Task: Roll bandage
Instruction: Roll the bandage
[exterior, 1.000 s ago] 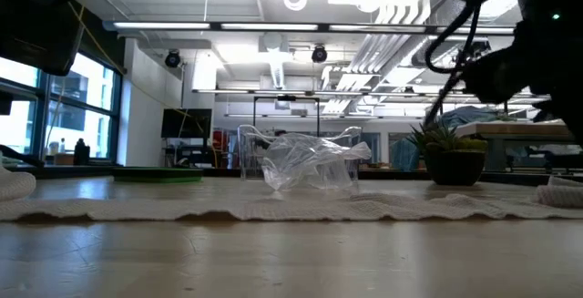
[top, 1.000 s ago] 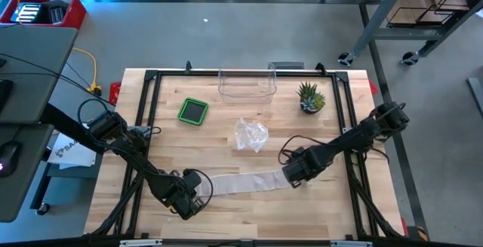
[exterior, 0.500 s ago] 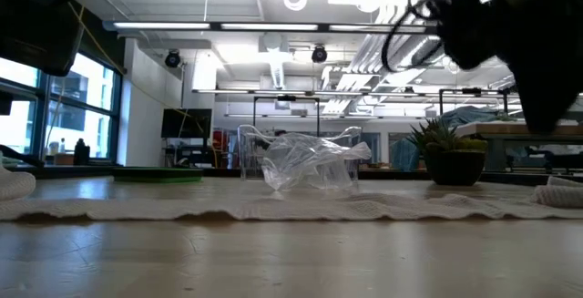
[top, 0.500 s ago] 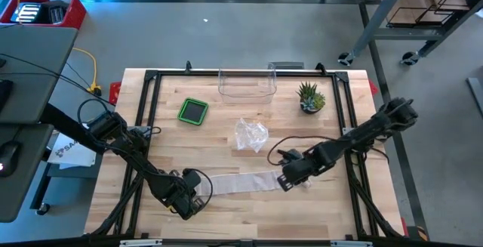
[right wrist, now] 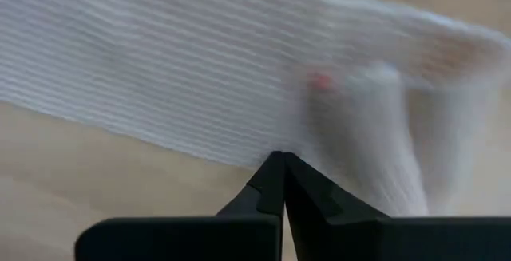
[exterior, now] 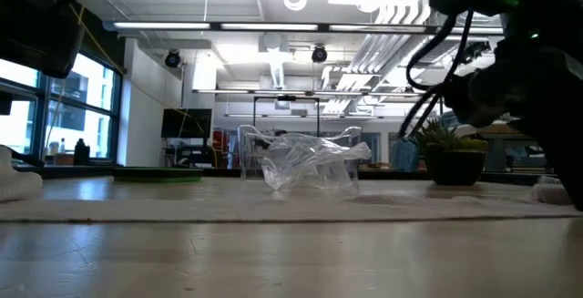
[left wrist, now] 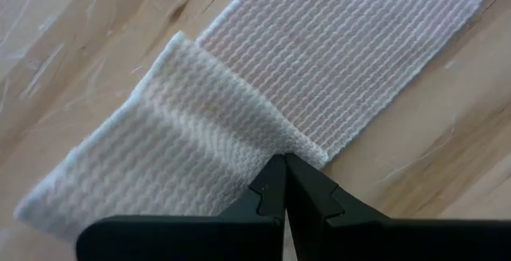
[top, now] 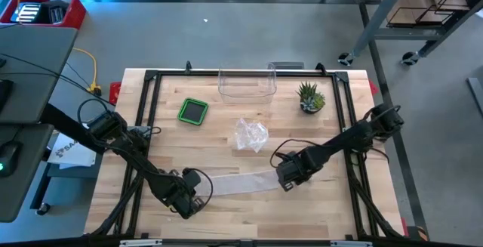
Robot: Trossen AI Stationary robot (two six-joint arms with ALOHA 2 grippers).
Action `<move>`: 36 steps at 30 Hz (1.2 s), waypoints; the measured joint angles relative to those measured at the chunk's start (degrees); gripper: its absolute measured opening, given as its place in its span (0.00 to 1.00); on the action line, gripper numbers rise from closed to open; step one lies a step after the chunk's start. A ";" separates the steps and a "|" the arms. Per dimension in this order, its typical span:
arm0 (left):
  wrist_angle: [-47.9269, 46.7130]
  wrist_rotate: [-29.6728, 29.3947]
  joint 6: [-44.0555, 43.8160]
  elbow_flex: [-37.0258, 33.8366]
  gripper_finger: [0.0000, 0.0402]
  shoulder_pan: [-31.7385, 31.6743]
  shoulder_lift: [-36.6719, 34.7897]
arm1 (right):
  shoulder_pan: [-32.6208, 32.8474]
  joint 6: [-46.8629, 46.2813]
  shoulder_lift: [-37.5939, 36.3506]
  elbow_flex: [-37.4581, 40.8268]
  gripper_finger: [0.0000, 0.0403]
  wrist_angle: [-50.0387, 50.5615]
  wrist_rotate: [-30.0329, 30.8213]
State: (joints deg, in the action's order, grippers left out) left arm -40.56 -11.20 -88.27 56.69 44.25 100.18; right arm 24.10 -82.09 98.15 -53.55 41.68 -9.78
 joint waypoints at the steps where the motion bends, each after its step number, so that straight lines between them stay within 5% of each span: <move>1: -0.04 0.00 0.00 0.00 0.00 0.02 0.00 | -0.30 0.70 -0.47 0.04 0.00 2.03 0.10; 13: -0.50 0.85 0.44 0.00 0.00 0.41 -0.02 | -5.84 7.85 -3.56 0.07 0.00 14.93 3.22; 20: -0.87 1.53 -0.15 0.00 0.00 1.77 -0.02 | -10.87 7.86 -8.24 1.36 0.00 23.93 10.75; 28: -2.60 2.14 -0.11 0.02 0.00 2.56 -0.02 | -15.45 0.52 -24.47 10.70 0.00 18.92 11.01; 36: -5.97 1.71 4.36 0.02 0.00 1.45 -0.02 | -10.04 -7.76 -33.14 16.61 0.00 -4.97 7.19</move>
State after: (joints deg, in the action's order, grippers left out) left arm -46.52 -9.49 -83.91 56.71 45.70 100.16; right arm 14.06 -89.85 65.01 -36.94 36.71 -2.59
